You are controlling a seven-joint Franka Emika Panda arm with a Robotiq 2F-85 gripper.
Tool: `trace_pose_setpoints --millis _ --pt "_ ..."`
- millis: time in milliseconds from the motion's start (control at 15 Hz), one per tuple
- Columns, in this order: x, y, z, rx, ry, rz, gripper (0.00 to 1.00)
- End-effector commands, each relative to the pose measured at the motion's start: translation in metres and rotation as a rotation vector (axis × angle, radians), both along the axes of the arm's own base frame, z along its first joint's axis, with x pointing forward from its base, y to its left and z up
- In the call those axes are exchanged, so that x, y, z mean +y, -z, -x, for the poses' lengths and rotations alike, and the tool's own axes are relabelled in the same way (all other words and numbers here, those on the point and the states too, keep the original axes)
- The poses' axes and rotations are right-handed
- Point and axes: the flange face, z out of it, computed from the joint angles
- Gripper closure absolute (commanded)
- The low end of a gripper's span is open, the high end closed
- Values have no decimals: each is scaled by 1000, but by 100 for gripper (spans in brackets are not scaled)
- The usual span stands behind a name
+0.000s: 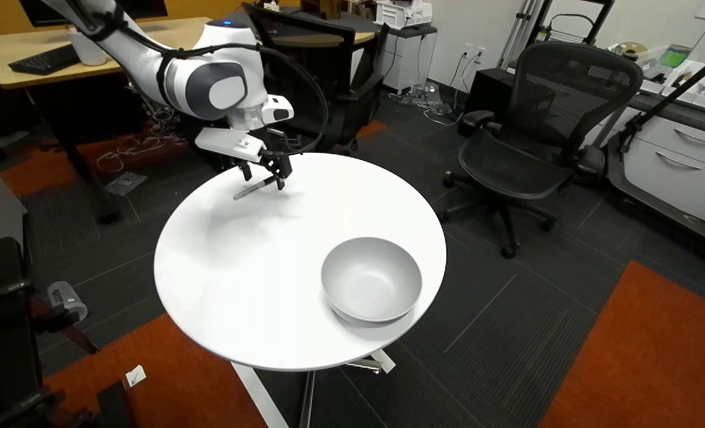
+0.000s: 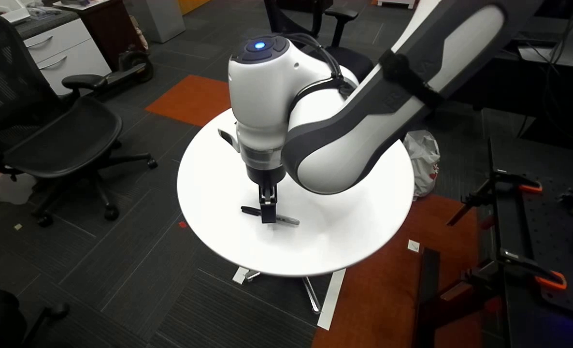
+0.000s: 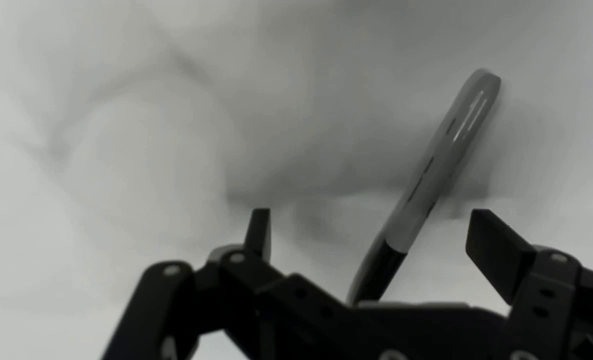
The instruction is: Move the marker to the left, put it in the bowl, then put it back on the table
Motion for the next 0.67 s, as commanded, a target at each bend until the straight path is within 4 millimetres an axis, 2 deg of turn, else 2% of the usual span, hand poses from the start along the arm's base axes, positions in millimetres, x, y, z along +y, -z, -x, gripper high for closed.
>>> trace_pose_setpoints --millis 0,600 --pt "2 2 -7 -14 -12 21 28" --pt "0 4 -10 -16 -8 20 97"
